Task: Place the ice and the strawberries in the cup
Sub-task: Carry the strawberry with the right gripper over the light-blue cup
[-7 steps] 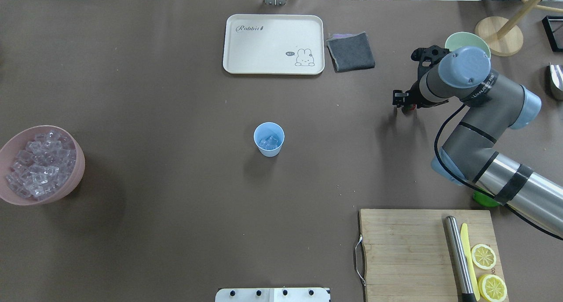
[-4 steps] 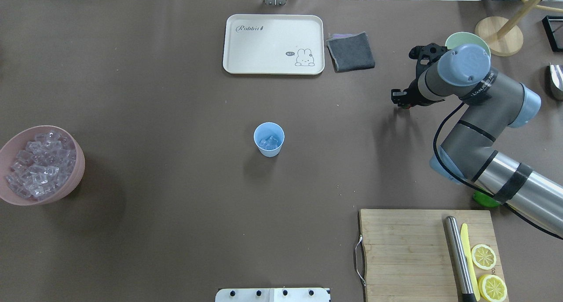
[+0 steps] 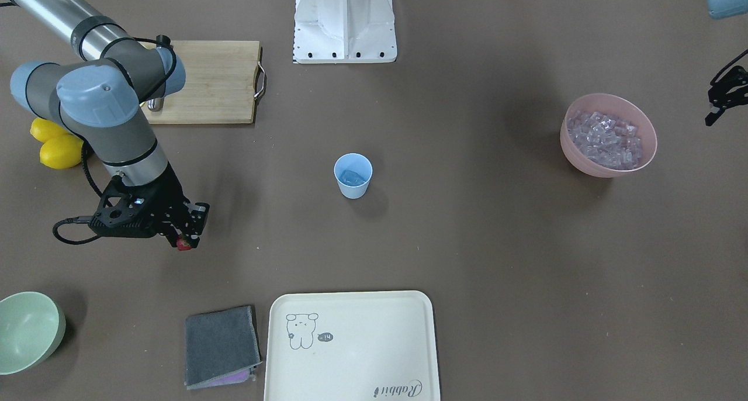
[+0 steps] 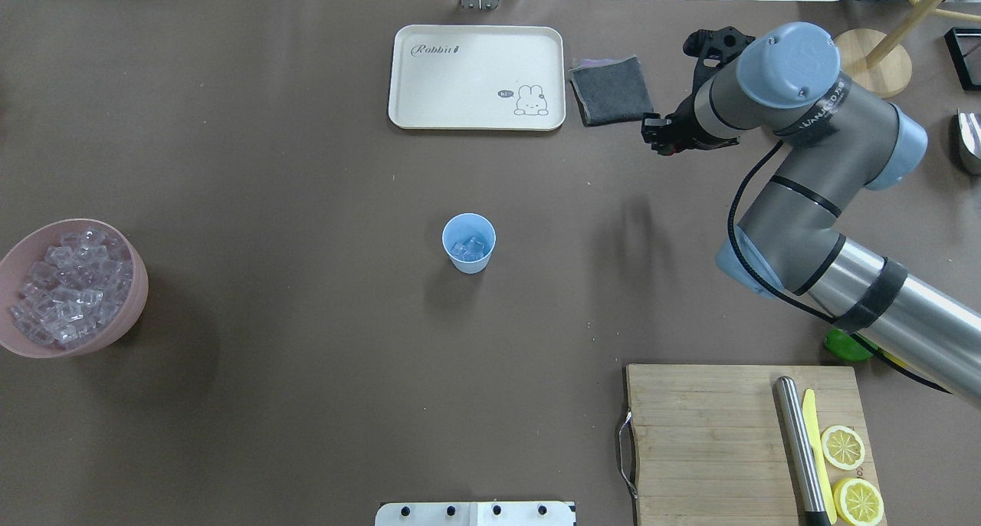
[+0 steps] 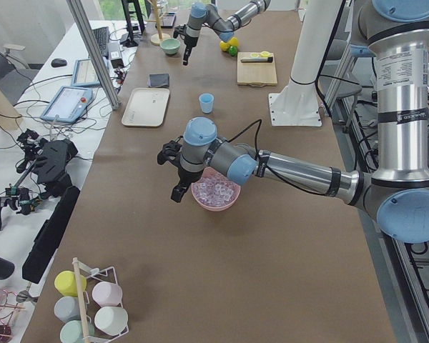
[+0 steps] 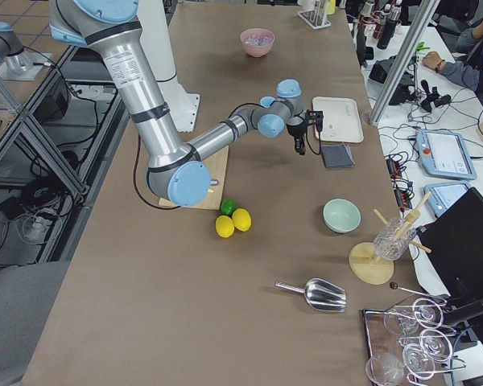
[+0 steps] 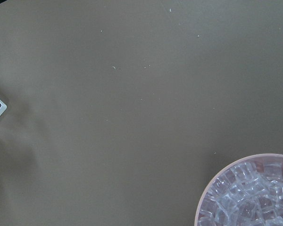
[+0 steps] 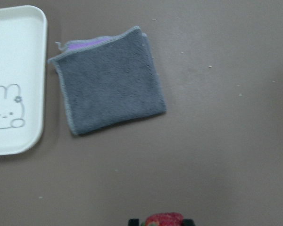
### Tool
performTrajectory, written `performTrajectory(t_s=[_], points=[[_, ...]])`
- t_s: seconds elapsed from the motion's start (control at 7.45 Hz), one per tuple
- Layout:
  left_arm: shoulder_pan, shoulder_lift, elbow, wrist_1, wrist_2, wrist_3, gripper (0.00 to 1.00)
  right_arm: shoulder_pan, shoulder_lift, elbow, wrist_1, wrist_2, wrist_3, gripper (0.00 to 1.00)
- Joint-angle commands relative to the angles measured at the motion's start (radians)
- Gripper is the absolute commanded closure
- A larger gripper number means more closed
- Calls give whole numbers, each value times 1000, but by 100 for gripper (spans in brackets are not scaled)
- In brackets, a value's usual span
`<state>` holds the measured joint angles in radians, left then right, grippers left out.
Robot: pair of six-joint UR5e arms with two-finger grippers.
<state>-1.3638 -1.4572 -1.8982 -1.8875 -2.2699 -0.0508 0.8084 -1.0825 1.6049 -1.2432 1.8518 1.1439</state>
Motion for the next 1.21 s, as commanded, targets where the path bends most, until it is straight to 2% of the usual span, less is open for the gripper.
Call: performTrajectory(t_s=[0.0, 0.27, 0.54, 1.07], points=[[0, -17, 7, 7, -2, -3, 0, -101, 123, 20, -10, -76, 99, 100], [2, -41, 40, 8, -3, -3, 0, -205, 229, 23, -100, -185, 192, 100], [3, -51, 51, 13, -3, -3, 0, -286, 259, 23, -125, -256, 218, 100], [5, -72, 87, 13, -3, -3, 0, -377, 323, 10, -191, -338, 249, 100]])
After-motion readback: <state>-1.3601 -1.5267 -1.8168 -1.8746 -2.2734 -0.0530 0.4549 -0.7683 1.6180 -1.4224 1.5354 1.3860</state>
